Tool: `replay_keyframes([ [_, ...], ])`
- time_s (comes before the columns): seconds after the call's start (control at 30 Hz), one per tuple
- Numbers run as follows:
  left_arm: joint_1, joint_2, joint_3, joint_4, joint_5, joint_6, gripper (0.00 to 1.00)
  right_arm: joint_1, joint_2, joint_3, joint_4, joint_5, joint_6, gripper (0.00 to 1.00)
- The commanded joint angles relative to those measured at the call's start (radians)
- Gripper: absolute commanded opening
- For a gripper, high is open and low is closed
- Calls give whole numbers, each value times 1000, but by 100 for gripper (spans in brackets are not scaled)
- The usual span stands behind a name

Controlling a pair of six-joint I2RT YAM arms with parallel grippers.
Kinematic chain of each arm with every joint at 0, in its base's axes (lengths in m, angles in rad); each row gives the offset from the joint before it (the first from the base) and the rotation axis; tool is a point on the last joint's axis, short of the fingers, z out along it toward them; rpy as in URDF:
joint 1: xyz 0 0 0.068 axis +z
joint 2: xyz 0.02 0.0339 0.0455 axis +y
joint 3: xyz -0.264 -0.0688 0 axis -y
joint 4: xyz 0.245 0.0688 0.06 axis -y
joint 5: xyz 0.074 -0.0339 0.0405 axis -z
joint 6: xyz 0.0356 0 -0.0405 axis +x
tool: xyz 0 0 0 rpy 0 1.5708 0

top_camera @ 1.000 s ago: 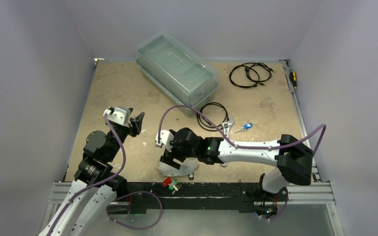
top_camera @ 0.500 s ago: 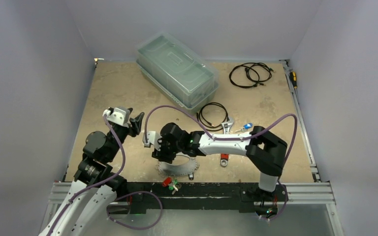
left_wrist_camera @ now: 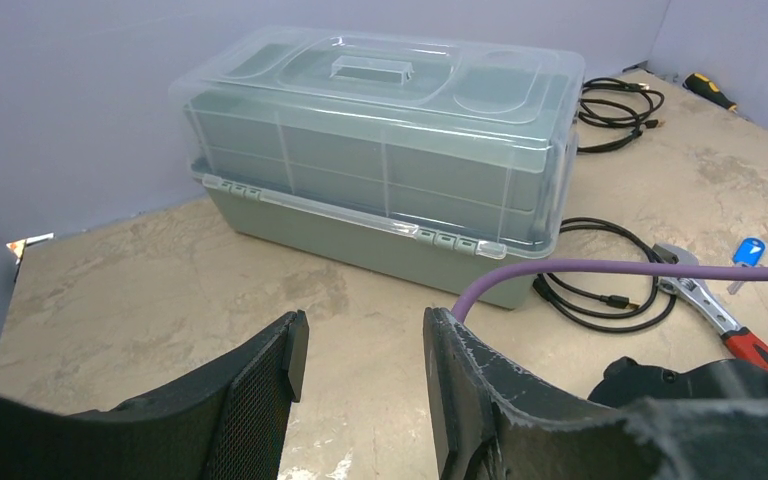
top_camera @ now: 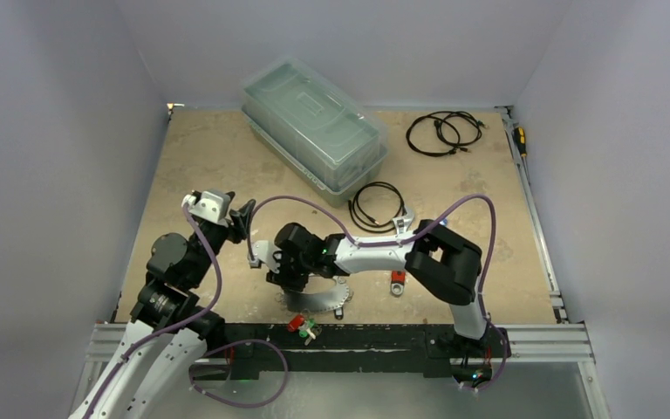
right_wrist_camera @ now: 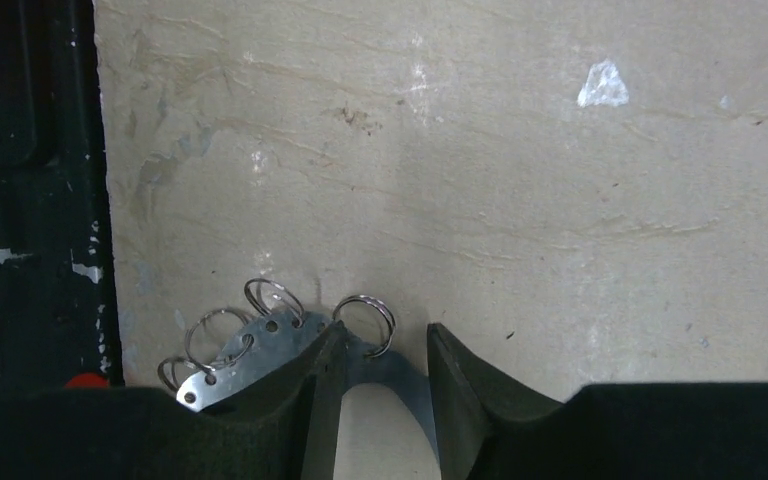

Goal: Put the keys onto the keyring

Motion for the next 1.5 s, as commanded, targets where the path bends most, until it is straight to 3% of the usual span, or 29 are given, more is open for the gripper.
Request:
replay_keyframes([
  [0.0,6,-8,39,4,5,16,47,-5,12,46,-14,-24,-22,38],
  [0.4,6,-13,40,2,2,16,47,-9,88,80,-61,-33,-35,23],
  [0.5,6,-15,40,2,2,16,47,-9,101,80,-68,-22,-35,12],
  [0.57,6,-15,40,1,2,16,47,-9,110,80,-73,-22,-35,0],
  [0.67,6,-16,39,1,1,17,47,-9,101,63,-73,-31,-30,0],
  [1.1,6,-15,34,28,131,15,45,-8,-261,-278,415,47,69,0],
  [1.47,6,15,16,157,568,-66,44,-1,-501,-456,596,112,86,0],
])
